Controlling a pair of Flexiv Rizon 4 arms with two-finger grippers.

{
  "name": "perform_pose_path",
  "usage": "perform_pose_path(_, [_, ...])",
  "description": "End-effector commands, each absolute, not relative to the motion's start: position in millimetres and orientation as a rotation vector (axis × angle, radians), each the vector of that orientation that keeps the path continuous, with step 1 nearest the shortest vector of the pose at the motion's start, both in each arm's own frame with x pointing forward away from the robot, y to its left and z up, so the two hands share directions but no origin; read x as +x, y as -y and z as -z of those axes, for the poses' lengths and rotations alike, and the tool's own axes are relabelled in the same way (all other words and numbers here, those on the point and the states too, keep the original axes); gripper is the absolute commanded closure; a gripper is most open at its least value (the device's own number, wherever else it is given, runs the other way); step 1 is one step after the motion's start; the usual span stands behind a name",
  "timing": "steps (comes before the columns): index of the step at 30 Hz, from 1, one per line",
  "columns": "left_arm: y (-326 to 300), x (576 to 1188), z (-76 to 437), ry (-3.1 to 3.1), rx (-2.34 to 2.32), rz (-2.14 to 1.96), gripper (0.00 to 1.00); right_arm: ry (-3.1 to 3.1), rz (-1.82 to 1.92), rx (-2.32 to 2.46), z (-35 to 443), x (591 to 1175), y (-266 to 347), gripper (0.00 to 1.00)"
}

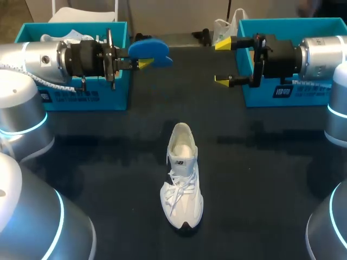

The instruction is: Take the shoe out of the shoebox, open the shoe tongue, remove and reinsert the insole, then place the shoe into the shoebox

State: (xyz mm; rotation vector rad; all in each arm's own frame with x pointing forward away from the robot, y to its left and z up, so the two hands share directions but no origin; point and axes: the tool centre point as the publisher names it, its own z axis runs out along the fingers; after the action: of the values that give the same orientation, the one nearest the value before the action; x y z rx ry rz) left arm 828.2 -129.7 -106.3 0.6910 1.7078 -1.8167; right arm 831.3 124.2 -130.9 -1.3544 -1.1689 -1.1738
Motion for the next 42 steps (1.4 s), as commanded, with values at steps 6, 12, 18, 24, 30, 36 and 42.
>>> perform_pose_path(6, [130.3, 818.2, 115.7, -1.314, 1.088, 1.294, 1.0, 1.169, 1.173, -1.359, 130.7, 831.2, -125.7, 0.0])
perform_pose_path(12, [129.9, 818.8, 117.8, -1.314, 1.101, 1.262, 1.0, 1.169, 1.173, -1.359, 130.7, 831.2, -125.7, 0.0])
perform_pose_path(18, [129.9, 818.8, 117.8, -1.314, 1.101, 1.262, 1.0, 1.169, 1.173, -1.359, 130.7, 831.2, -125.7, 0.0])
perform_pose_path(24, [132.2, 822.6, 122.0, -1.292, 1.124, 1.199, 1.0, 1.169, 1.173, -1.359, 130.7, 831.2, -125.7, 0.0])
perform_pose_path(30, [132.8, 828.1, 129.3, -1.319, 1.116, 1.191, 1.0, 1.169, 1.173, -1.359, 130.7, 831.2, -125.7, 0.0])
perform_pose_path(36, [135.5, 833.9, 135.7, -1.333, 1.114, 1.195, 1.0, 1.2, 1.2, -1.326, 140.8, 817.5, -141.5, 0.0])
perform_pose_path(42, [139.7, 831.9, 144.7, -1.334, 1.131, 1.18, 1.0, 1.215, 1.204, -1.295, 151.2, 796.8, -166.2, 0.0])
